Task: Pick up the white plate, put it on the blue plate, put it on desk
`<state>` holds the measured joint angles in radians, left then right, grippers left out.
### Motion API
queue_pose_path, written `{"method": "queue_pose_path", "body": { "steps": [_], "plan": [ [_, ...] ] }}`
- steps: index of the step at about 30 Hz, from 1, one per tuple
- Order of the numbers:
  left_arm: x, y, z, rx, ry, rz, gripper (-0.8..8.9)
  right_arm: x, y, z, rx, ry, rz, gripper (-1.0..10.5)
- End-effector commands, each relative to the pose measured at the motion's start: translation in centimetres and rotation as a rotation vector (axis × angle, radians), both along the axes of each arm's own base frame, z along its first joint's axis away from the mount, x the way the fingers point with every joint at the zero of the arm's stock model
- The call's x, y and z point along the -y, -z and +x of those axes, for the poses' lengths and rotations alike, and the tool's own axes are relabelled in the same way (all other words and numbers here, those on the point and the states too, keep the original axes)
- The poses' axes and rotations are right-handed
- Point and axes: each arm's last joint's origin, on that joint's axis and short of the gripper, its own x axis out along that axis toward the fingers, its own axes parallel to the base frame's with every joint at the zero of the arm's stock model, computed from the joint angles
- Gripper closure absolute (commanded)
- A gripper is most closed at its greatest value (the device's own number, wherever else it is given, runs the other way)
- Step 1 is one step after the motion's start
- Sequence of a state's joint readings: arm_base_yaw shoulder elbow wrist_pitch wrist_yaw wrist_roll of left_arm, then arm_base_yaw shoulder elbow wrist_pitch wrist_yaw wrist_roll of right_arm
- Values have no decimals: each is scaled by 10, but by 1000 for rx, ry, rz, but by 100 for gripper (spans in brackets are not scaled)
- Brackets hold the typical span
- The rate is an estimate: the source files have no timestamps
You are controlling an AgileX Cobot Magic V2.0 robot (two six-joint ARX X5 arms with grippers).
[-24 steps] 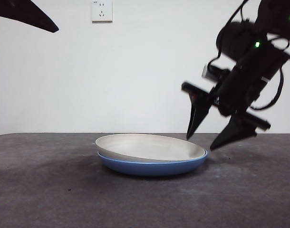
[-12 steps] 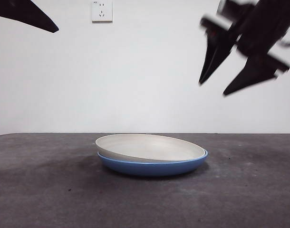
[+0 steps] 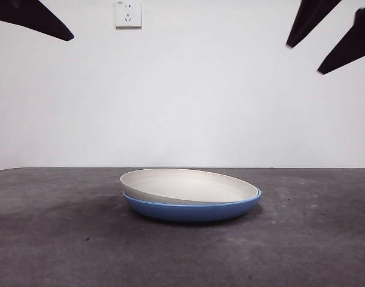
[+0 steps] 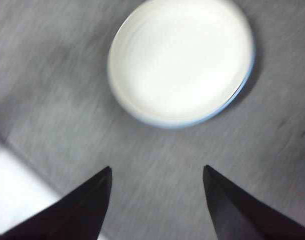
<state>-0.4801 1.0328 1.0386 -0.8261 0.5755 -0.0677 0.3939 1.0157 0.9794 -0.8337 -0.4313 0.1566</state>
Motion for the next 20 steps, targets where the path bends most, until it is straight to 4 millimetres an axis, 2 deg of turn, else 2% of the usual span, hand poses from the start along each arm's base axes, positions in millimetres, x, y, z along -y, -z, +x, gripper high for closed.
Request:
{"method": "queue_pose_path", "body": {
  "steps": [1,6,17,20],
  "plan": [
    [2,-2,1,22,18,-6,502,0,-4,-13,-5,-86,-24,657],
    [2,-2,1,22,18,-6,502,0,-6,-25,-7,-134,-43,657],
    [2,-2,1,22,18,-6,502,-1,-7,-24,1,-139,-42,658],
    [2,-2,1,22,18,-6,529,-1,-6,-24,3,-142,-44,669]
  ]
}}
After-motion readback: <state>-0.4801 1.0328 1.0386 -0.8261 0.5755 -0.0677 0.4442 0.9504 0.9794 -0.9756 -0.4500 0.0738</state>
